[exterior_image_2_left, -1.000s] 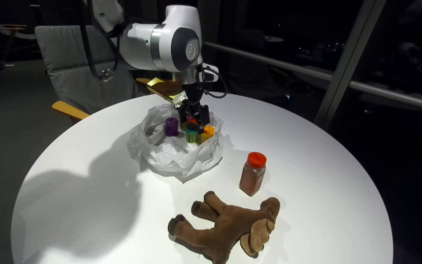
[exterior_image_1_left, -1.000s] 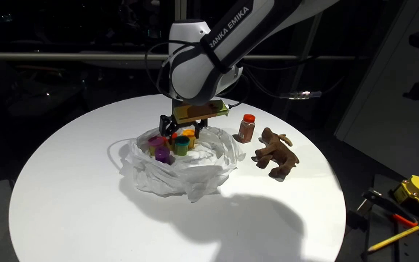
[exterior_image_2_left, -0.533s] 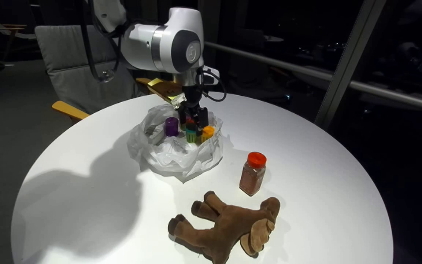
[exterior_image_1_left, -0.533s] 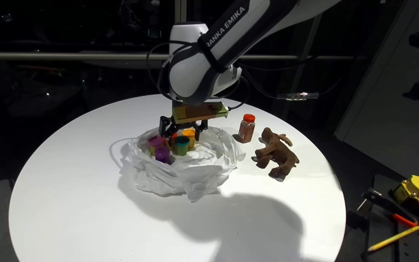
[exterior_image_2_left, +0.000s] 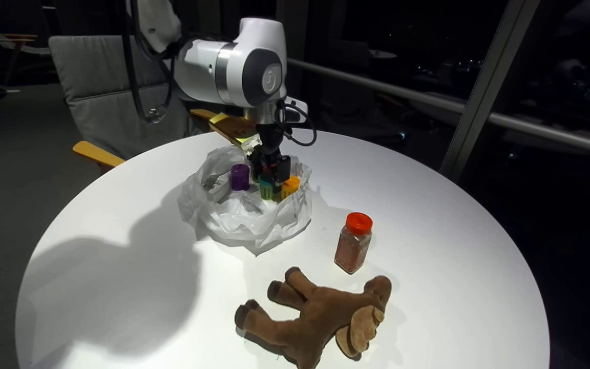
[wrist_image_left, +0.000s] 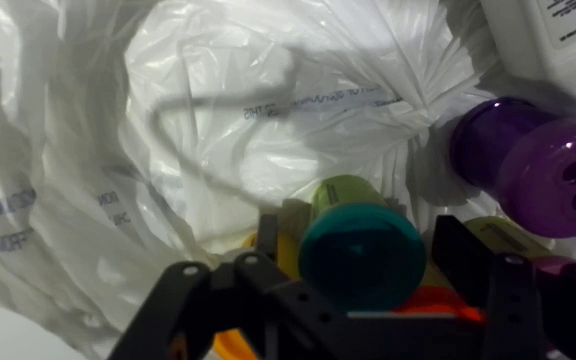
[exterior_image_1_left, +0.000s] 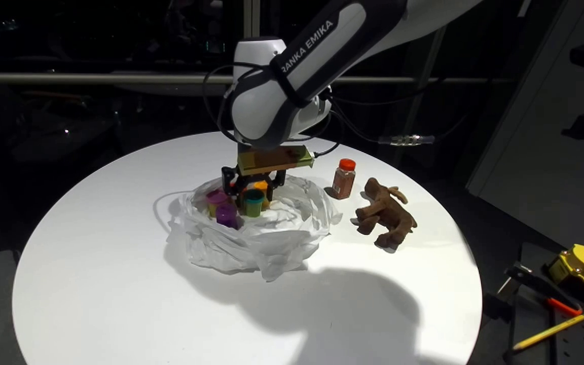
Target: Remove the contents from the bag and put them on the table.
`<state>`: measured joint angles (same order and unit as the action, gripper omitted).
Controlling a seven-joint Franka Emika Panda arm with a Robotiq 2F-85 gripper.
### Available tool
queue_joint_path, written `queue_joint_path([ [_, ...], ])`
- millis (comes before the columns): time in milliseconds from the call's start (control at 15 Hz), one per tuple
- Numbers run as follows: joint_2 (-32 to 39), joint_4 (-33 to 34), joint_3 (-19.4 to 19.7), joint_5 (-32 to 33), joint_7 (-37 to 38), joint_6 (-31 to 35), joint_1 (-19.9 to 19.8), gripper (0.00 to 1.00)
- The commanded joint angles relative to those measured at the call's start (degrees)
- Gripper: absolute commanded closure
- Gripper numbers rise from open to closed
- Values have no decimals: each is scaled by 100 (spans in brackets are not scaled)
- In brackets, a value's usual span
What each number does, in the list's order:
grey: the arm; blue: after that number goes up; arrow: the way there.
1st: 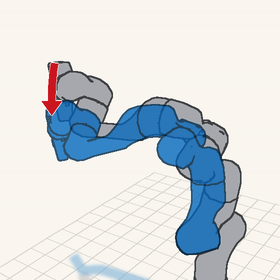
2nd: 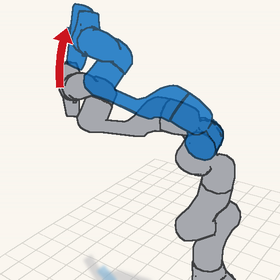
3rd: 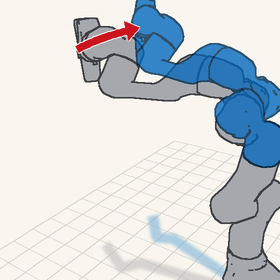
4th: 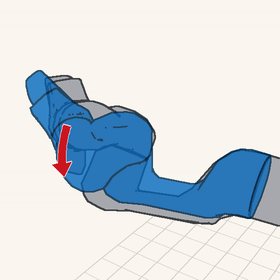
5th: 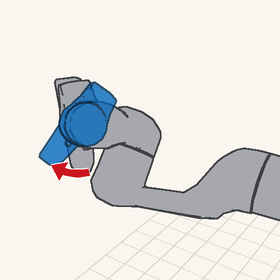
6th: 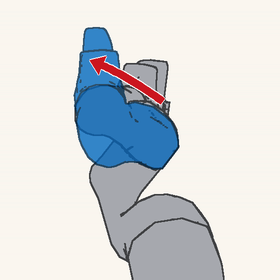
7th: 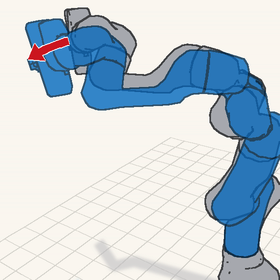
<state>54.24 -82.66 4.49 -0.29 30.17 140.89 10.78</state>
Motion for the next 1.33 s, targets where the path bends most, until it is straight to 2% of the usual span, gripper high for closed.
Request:
queue_joint_path([
  [0,281,457,81,-53,-25,-87,44,51],
  [133,319,495,122,-29,11,-76,78,66],
  [267,217,345,163,9,24,-24,136,77],
  [467,-224,-214,319,156,77,79,335,77],
  [867,-1593,-1858,898,732,399,325,784,77],
  [1000,-2040,-2382,971,872,498,455,755,77],
  [1267,-2860,-3533,660,671,-73,856,223,77],
])
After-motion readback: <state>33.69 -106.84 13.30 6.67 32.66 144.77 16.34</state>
